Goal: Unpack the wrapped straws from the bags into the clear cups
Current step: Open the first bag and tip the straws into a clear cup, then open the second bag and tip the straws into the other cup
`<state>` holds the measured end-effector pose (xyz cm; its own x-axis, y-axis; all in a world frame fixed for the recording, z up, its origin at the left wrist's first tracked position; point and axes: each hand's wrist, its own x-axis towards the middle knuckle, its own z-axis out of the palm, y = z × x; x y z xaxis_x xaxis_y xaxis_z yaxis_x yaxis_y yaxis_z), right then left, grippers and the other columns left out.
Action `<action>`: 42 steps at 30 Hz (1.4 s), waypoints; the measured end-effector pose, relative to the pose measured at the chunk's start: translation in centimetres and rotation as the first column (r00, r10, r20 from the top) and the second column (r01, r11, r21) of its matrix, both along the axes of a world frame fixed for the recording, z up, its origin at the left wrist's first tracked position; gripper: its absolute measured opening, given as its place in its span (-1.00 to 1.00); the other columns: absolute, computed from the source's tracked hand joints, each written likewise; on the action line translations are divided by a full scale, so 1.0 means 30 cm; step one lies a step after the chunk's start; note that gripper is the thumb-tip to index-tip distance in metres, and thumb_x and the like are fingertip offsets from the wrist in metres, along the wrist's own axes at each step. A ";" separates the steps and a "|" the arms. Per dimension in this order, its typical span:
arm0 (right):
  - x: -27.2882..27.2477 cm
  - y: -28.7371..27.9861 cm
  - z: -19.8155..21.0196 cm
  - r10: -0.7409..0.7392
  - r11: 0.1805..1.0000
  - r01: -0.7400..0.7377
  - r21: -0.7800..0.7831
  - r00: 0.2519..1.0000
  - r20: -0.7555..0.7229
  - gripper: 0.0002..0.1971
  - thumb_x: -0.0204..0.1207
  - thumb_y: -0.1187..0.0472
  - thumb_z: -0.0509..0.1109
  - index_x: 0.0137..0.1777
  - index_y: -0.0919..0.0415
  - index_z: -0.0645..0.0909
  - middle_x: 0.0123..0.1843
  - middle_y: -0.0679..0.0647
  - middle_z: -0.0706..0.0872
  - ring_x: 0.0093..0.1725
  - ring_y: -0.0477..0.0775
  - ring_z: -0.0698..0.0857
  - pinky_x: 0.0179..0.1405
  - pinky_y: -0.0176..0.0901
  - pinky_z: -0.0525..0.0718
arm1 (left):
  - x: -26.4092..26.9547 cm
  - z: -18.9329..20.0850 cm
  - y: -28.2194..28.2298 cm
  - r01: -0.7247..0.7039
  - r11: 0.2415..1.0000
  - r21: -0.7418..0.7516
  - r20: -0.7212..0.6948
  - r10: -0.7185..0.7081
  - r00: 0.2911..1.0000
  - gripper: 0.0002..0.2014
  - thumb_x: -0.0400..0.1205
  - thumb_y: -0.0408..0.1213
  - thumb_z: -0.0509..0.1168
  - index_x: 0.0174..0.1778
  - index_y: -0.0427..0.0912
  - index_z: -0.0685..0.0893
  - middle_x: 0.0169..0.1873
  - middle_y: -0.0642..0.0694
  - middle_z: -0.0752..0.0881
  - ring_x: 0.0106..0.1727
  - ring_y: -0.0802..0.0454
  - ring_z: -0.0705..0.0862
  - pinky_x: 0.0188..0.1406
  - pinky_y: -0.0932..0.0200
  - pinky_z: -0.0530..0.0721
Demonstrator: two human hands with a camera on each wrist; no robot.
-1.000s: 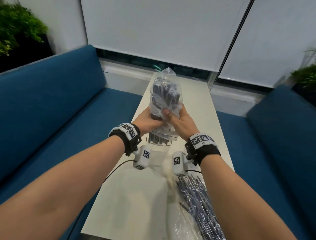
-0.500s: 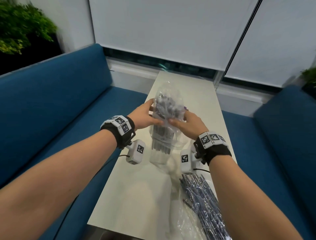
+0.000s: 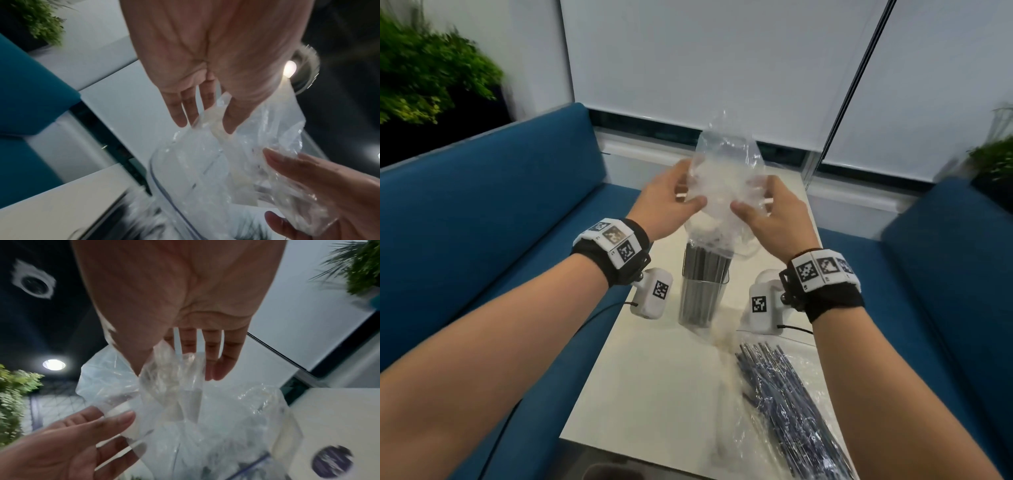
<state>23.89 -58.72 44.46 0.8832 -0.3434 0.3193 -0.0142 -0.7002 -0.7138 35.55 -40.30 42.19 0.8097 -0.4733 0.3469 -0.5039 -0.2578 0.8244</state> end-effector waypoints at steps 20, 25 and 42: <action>-0.461 0.208 -0.761 0.048 0.986 -0.019 0.163 0.983 -0.177 -0.31 0.58 0.18 0.51 0.65 -0.17 0.32 0.49 -0.16 0.41 0.36 -0.07 0.60 0.28 0.01 0.76 | -0.434 -0.595 0.414 -0.145 0.932 0.334 -0.369 0.270 0.889 -0.62 0.59 -0.15 0.54 0.32 0.09 0.69 -0.02 -0.12 0.77 -0.38 -0.02 0.82 -0.37 0.23 0.79; -0.477 0.175 -0.810 0.131 0.980 -0.188 -0.070 0.864 -0.486 -0.58 0.74 0.24 0.30 0.58 0.07 0.58 0.65 0.00 0.54 0.66 0.06 0.46 0.73 -0.01 0.35 | -0.430 -0.728 0.346 -0.186 0.829 0.528 -0.218 0.343 0.914 -0.53 0.64 -0.25 0.46 0.43 -0.05 0.47 -0.18 -0.15 0.70 -0.22 0.00 0.69 -0.19 0.10 0.61; -0.767 -0.343 -0.903 -0.270 0.834 0.523 0.177 0.666 -0.696 0.20 0.42 -0.11 0.70 0.84 -0.01 -0.08 0.58 0.33 0.59 0.37 0.34 0.75 0.41 0.29 0.73 | -0.588 -0.506 0.218 -0.099 0.849 0.518 0.067 0.075 0.995 -0.66 0.68 0.02 0.39 0.37 0.12 0.64 0.20 0.13 0.57 0.26 0.12 0.50 0.26 0.06 0.59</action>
<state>0.89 -69.00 17.37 0.5786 -0.6782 -0.4530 -0.7554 -0.2361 -0.6113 17.89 -33.75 27.00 0.8462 -0.5224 0.1049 -0.4907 -0.6874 0.5354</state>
